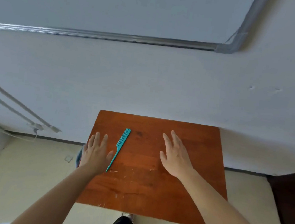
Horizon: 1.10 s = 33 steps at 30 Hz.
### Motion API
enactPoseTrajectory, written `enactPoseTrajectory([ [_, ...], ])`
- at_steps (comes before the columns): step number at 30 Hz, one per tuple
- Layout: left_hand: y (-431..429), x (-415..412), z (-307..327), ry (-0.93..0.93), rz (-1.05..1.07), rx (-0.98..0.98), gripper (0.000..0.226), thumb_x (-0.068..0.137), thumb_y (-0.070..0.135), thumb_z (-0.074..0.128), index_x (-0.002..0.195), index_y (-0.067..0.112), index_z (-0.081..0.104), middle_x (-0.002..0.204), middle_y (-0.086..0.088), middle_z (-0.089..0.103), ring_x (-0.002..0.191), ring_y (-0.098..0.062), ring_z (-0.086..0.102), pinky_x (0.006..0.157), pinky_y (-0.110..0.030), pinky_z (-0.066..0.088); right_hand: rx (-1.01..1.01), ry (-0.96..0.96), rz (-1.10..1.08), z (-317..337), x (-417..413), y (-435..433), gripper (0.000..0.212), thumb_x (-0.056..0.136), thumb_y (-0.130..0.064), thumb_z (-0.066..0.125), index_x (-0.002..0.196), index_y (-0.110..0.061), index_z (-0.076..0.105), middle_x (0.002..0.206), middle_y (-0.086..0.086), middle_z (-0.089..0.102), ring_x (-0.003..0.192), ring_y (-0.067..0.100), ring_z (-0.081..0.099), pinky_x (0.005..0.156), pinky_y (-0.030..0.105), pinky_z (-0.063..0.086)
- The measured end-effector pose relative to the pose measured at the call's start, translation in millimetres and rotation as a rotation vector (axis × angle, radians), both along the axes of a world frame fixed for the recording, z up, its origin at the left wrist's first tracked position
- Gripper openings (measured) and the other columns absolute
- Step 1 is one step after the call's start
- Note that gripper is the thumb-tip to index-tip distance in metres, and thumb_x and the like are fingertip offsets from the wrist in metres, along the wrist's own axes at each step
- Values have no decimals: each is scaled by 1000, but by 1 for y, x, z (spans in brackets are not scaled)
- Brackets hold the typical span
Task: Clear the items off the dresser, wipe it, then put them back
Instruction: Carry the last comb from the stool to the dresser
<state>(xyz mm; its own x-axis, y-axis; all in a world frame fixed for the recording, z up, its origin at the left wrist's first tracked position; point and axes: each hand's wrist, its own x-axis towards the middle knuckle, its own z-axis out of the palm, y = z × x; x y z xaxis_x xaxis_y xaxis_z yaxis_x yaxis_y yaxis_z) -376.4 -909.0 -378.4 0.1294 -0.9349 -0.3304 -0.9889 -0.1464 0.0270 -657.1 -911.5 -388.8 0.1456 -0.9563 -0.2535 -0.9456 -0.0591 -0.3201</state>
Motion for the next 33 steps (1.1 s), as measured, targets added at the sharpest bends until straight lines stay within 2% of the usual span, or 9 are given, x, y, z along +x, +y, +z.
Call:
enactPoseTrajectory([
  [2,-13,4,-22,26,-29,63,76,94,61,38,154,27,5,163,-5,3,149,-30,6,115,-52,21,105,40,-37,-27,17,16,71,101,-48,36,156,-27,-4,163,11,-12,151,30,0,121,43,14],
  [5,-18,5,-54,16,-109,139,77,92,63,38,153,27,6,156,-6,24,141,-30,29,108,-46,38,244,136,-21,-66,39,55,72,99,-61,22,153,-32,-15,159,10,-27,148,36,-18,122,52,3],
  [9,-21,1,-79,62,-199,143,68,97,52,38,151,18,14,143,-7,34,126,-25,45,92,-37,53,227,194,-65,-86,49,78,69,96,-65,6,148,-36,-29,153,6,-42,143,35,-32,119,56,-9],
  [12,-28,-3,-84,24,-294,176,69,96,24,55,151,7,16,145,-12,32,126,-27,48,94,-36,52,212,195,-69,-89,48,77,69,96,-65,6,147,-36,-31,152,5,-43,142,34,-34,118,56,-12],
  [14,-32,-4,-85,-44,-379,192,77,92,16,62,151,3,15,146,-16,31,123,-27,50,93,-34,51,211,214,-81,-89,49,78,70,96,-66,7,147,-36,-30,152,5,-43,142,34,-34,118,56,-12],
  [20,-32,-2,-78,-127,-524,159,78,90,13,65,150,-1,16,138,-17,38,113,-23,57,91,-32,52,230,211,-150,-85,59,78,70,98,-62,16,151,-36,-22,157,5,-34,145,34,-27,118,60,-5],
  [23,-26,-6,-68,-107,-590,154,68,91,14,63,148,2,28,138,-13,39,113,-20,55,91,-31,52,225,173,-173,-76,56,88,68,100,-58,24,154,-34,-10,162,6,-23,149,32,-17,120,59,2],
  [28,6,-55,-33,30,-716,-29,47,98,25,49,143,17,39,117,-1,52,95,-18,56,61,-26,47,162,129,-492,-52,22,164,68,101,-51,33,156,-27,2,164,9,-12,151,31,-5,122,50,15],
  [33,74,-148,13,57,-1062,-212,49,95,26,56,142,26,42,108,4,62,86,-18,56,50,-25,39,102,219,-815,-16,-35,316,67,102,-46,30,157,-23,0,163,12,-15,151,32,-6,121,48,13],
])
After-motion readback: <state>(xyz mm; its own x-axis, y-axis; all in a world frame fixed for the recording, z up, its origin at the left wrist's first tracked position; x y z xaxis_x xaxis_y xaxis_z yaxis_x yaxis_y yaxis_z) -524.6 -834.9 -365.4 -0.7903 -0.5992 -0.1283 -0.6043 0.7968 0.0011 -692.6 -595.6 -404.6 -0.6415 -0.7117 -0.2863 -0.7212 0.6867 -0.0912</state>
